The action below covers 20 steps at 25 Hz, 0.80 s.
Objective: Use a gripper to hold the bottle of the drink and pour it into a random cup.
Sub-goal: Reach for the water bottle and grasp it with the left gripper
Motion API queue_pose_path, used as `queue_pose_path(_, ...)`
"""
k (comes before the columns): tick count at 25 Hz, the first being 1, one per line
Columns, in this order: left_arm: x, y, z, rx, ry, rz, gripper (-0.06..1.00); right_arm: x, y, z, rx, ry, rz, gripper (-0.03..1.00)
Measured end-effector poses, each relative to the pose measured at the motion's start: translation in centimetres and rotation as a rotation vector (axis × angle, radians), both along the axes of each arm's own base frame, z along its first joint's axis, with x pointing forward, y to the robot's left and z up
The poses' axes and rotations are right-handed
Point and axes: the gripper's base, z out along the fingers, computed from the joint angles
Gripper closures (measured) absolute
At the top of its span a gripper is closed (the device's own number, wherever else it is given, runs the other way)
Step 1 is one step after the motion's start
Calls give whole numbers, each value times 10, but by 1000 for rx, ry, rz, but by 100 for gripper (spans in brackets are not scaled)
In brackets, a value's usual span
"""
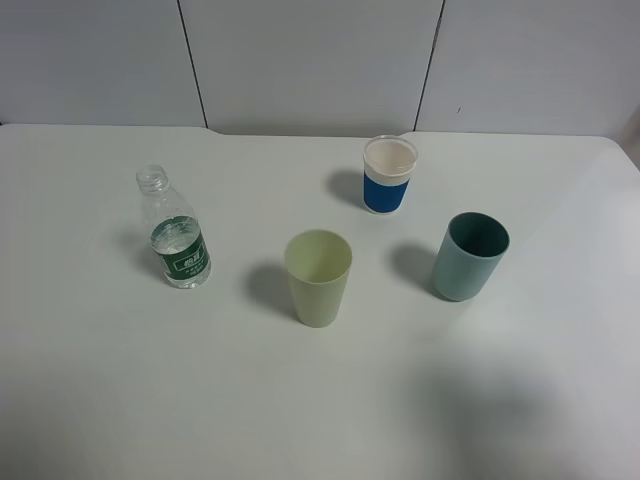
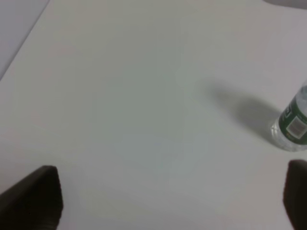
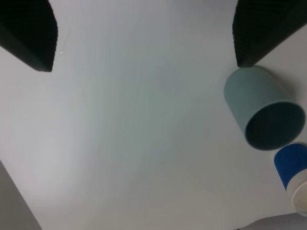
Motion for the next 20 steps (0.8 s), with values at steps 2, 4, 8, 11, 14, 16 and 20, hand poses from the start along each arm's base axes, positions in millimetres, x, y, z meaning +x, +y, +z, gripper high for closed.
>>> queue_pose_path(2,0,0,0,0,0,0,3,0,0,0,0,0,0,23)
queue_pose_path(4,0,0,0,0,0,0,3,0,0,0,0,0,0,23)
queue_pose_path(8,0,0,0,0,0,0,3,0,0,0,0,0,0,23)
queue_pose_path(11,0,0,0,0,0,0,3,0,0,0,0,0,0,23)
queue_pose_path(14,0,0,0,0,0,0,3,0,0,0,0,0,0,23)
queue_pose_path(16,0,0,0,0,0,0,3,0,0,0,0,0,0,23)
queue_pose_path(20,0,0,0,0,0,0,3,0,0,0,0,0,0,23)
